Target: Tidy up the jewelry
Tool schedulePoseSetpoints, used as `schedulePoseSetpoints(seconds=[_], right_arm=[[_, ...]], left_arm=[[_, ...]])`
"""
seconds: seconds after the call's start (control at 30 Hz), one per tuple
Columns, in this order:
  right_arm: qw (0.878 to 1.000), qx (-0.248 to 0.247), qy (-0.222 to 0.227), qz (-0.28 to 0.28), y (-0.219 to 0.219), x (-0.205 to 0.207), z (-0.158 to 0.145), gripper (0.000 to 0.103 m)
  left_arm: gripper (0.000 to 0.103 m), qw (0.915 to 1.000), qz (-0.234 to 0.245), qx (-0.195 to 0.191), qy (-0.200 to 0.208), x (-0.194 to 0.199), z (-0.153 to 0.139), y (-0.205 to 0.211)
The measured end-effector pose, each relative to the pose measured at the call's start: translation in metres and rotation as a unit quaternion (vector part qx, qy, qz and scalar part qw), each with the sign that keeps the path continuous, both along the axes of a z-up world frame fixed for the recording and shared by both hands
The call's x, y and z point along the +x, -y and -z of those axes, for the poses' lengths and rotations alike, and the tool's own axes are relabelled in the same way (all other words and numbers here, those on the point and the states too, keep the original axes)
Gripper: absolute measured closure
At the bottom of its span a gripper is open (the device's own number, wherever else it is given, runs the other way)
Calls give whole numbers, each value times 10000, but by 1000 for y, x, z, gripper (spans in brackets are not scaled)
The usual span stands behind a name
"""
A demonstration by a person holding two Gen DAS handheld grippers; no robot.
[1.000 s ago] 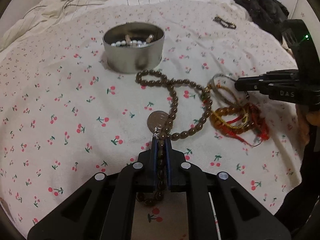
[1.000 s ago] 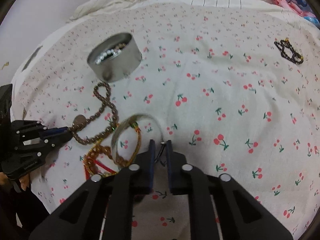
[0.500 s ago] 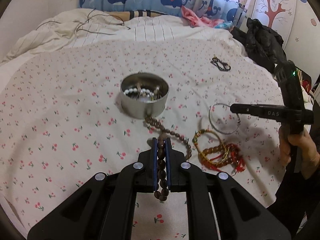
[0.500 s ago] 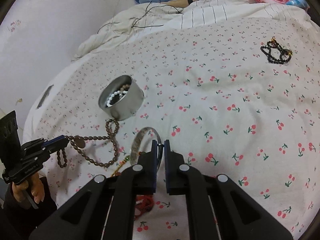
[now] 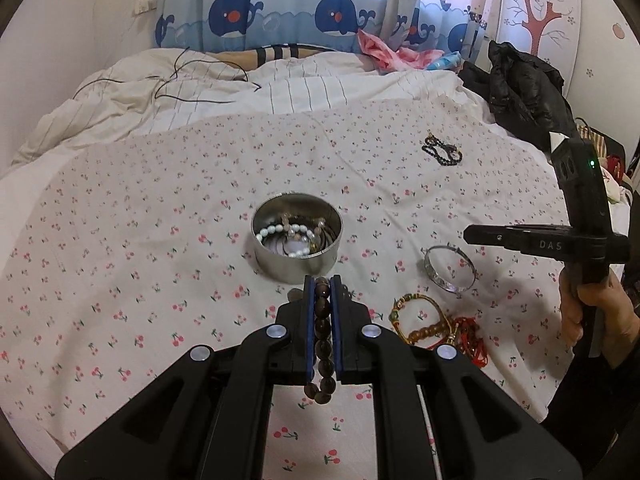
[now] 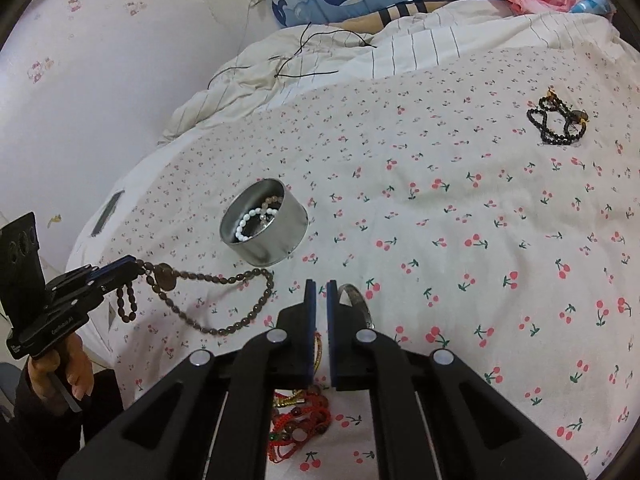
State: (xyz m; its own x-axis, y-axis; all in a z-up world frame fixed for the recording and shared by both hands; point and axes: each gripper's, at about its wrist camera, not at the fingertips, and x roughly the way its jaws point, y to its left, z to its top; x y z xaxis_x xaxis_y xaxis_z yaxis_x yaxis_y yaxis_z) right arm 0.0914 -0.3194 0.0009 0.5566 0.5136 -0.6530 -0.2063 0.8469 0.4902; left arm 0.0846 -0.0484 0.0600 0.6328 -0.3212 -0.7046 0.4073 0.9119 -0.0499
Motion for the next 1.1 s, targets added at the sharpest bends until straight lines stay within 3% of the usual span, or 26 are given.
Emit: schedulePoseSetpoints(seconds=[0.23,0.3,0.37,0.4,0.43,0.53,0.57,0.73,0.97,1.1], right_arm=[[9993,-20,-369,-27,1,6,12,97],[9991,-42,-411,-72,0,6,14,92],[9987,-121,-479,-89,-4,5,16,41],[9985,-349,-414,-58,-8,3,15,41],[9978,-527,-377,-98,-11,2,15,44],[9952,-819,-510,-149,-17,4,23,91],[9945,-904,-517,-134,-16,3,25,97],[9963,-842,-153,-47,-13,-3,11,97],[9975,-155,685,-45,-7,-13,-29,97],[9969,-58,743,-236,-20,-10,-36,97]], left_arm=[[96,10000,-15,-38,-6,4,-1,-1],[96,10000,-8,-56,-42,5,2,-1],[96,10000,3,-66,-55,5,3,0],[96,10000,11,-68,-58,5,3,1],[96,10000,14,-74,-62,5,4,1],[96,9999,15,-78,-73,5,4,2],[96,9999,16,-68,-73,5,4,2],[96,9999,25,-113,-38,5,1,2],[96,9994,24,-323,89,9,-21,-5],[96,9994,51,-239,237,14,-37,-3]])
